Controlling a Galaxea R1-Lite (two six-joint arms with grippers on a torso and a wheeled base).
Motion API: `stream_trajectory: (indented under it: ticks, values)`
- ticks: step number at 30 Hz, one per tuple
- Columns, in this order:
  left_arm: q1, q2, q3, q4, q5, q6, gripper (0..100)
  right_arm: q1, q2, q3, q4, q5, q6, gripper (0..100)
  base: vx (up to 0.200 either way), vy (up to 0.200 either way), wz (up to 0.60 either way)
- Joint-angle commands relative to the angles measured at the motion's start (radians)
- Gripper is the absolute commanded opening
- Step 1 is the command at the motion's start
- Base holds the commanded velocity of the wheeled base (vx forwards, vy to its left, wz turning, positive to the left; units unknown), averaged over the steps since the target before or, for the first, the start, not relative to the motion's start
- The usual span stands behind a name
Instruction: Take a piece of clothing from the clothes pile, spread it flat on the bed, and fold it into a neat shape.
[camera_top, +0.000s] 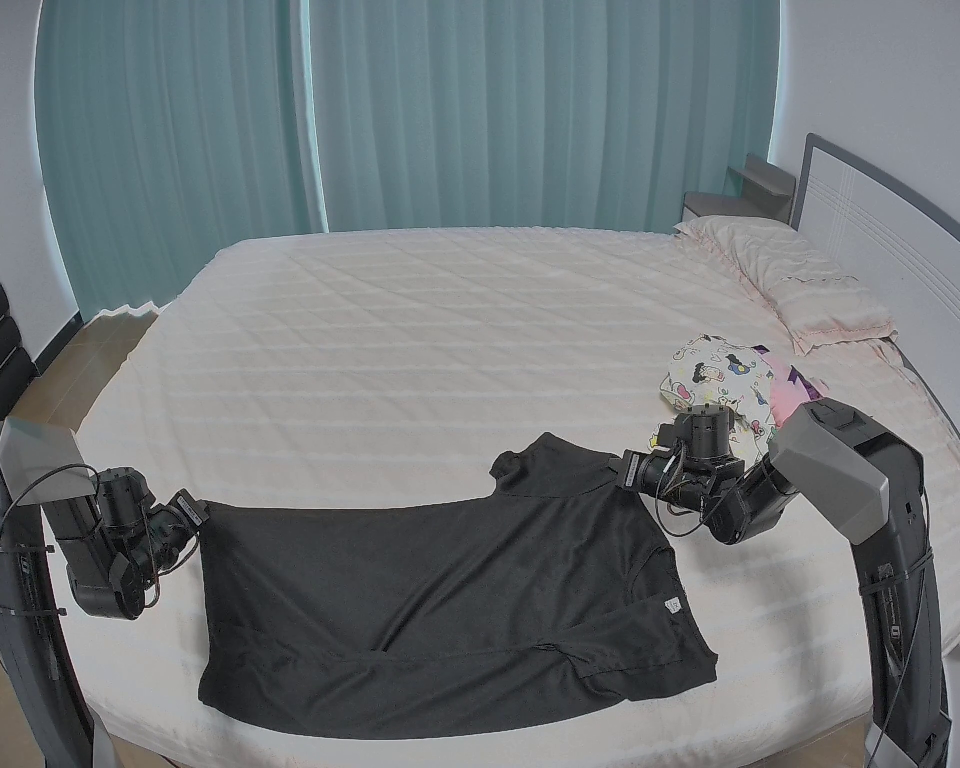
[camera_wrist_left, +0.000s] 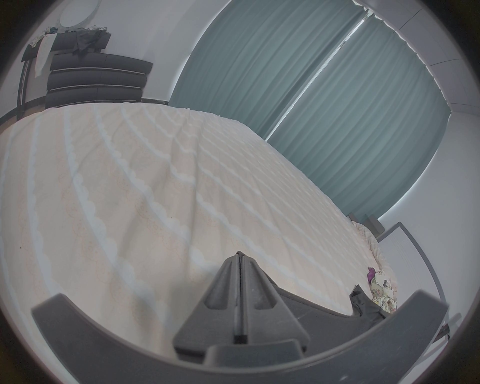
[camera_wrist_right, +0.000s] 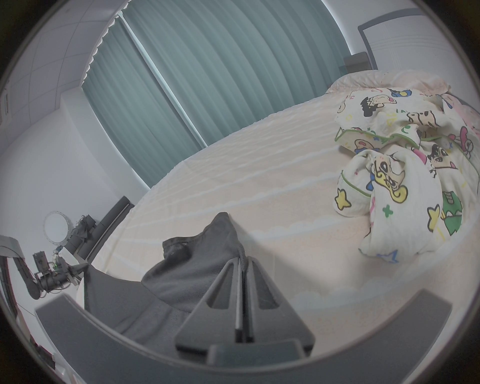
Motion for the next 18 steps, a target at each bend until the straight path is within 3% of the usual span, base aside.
stream_trajectory:
  ticks: [1,18]
  values:
    - [0.004,-0.030,0.014,0.000,0.000,-0.001,0,0.007,0.030,-0.022,-0.003,-0.028,-0.007,0,0.000,0.000,0.00]
    - [0.020,-0.077,0.031,0.001,-0.008,0.008,0,0.038,0.075,-0.099,-0.066,-0.096,-0.007,0,0.000,0.000,0.00]
